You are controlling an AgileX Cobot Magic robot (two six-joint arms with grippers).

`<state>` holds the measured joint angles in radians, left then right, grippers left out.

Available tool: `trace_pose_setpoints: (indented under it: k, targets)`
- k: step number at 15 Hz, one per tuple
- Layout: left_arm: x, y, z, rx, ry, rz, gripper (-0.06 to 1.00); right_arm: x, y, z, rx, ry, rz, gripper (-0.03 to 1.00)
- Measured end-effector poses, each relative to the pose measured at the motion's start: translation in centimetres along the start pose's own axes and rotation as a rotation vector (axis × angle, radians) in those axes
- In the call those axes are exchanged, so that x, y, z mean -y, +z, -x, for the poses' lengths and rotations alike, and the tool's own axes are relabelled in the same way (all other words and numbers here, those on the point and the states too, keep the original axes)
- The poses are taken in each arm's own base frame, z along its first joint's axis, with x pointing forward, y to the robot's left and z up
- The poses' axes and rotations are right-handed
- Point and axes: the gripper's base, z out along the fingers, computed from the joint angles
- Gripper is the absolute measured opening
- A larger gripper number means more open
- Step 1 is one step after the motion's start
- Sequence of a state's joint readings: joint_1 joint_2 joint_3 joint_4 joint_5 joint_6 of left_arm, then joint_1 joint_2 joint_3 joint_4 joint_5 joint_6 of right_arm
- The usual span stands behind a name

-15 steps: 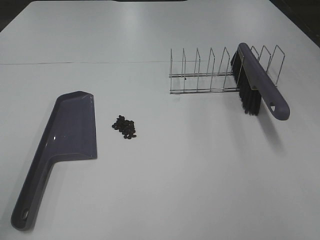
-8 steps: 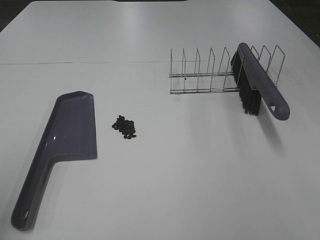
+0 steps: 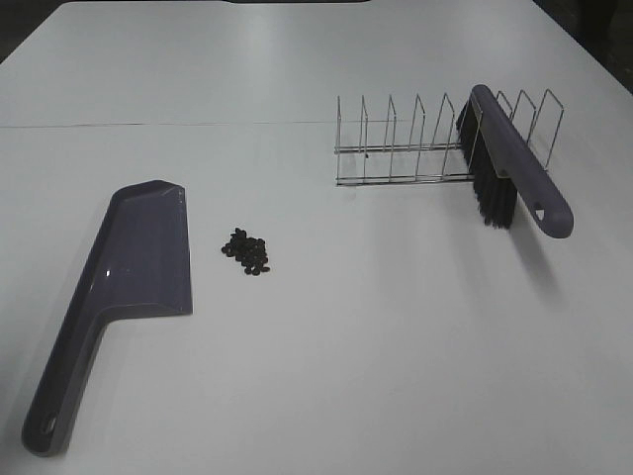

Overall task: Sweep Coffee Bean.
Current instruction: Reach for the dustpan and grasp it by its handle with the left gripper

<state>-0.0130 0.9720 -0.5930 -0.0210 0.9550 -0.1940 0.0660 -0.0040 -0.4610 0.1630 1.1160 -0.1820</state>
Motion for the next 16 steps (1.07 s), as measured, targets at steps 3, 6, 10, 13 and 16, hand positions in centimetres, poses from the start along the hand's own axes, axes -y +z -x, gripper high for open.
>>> trace_pose_setpoints:
  k: [3, 6, 10, 13, 16]
  targets:
    - [0.8, 1.8, 3.0, -0.078, -0.02, -0.006, 0.91, 0.0, 0.0, 0.0, 0.0, 0.003, 0.0, 0.81]
    - [1.5, 3.5, 5.1, -0.131, -0.052, -0.027, 0.91, 0.0, 0.0, 0.0, 0.0, 0.006, 0.0, 0.81]
    - [3.5, 6.6, 7.1, -0.176, -0.041, -0.059, 0.9, 0.0, 0.0, 0.0, 0.0, 0.007, 0.0, 0.81]
    - [6.9, 8.5, 8.0, -0.189, 0.047, -0.079, 0.9, 0.0, 0.0, 0.0, 0.0, 0.007, 0.0, 0.81]
    - [9.8, 11.7, 6.9, -0.274, 0.085, -0.062, 0.9, 0.0, 0.0, 0.0, 0.0, 0.007, 0.0, 0.8]
